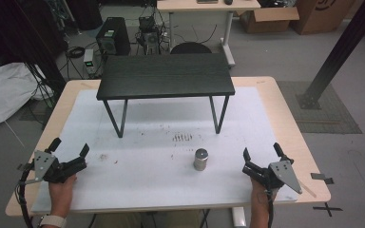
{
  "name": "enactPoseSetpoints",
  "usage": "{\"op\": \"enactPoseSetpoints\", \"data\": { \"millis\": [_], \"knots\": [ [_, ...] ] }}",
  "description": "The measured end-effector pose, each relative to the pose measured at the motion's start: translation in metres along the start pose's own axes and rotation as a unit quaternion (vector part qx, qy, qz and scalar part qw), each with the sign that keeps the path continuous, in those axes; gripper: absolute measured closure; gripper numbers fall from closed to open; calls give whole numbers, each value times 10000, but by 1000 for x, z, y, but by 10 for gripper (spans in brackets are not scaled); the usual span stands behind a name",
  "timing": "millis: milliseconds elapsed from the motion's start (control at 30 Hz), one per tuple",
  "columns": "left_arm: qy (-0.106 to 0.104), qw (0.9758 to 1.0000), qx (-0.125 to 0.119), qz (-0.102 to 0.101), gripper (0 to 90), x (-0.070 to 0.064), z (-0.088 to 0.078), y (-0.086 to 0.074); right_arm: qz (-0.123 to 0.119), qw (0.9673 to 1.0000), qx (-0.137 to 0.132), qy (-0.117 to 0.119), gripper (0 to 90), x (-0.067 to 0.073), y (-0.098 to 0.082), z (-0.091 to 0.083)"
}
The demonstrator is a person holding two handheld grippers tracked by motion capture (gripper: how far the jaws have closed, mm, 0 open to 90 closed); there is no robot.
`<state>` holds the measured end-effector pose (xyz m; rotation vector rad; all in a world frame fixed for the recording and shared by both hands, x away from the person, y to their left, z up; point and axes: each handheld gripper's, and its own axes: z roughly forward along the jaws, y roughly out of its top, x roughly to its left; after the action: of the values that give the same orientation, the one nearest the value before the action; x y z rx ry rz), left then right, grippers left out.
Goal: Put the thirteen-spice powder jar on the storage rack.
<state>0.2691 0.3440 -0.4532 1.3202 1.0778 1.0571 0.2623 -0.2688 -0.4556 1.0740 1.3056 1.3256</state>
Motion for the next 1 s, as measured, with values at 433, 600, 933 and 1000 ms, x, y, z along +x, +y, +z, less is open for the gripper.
{"op": "enactPoseSetpoints", "data": {
  "millis": [433, 600, 933, 1000],
  "knots": [
    [1, 10000, 10, 23, 4, 0, 0, 0, 7, 10000, 10, 10, 0, 0, 0, 0],
    [1, 10000, 5, 19, 4, 0, 0, 0, 47, 10000, 12, 28, 0, -1, 0, 0],
    [-1, 10000, 7, 16, 5, 0, 0, 0, 132, 9999, 19, 73, 0, -3, 1, 0],
    [-5, 10000, 2, 13, 4, 0, 0, 0, 140, 9999, 30, 71, 0, -3, 1, 1]
  ]
}}
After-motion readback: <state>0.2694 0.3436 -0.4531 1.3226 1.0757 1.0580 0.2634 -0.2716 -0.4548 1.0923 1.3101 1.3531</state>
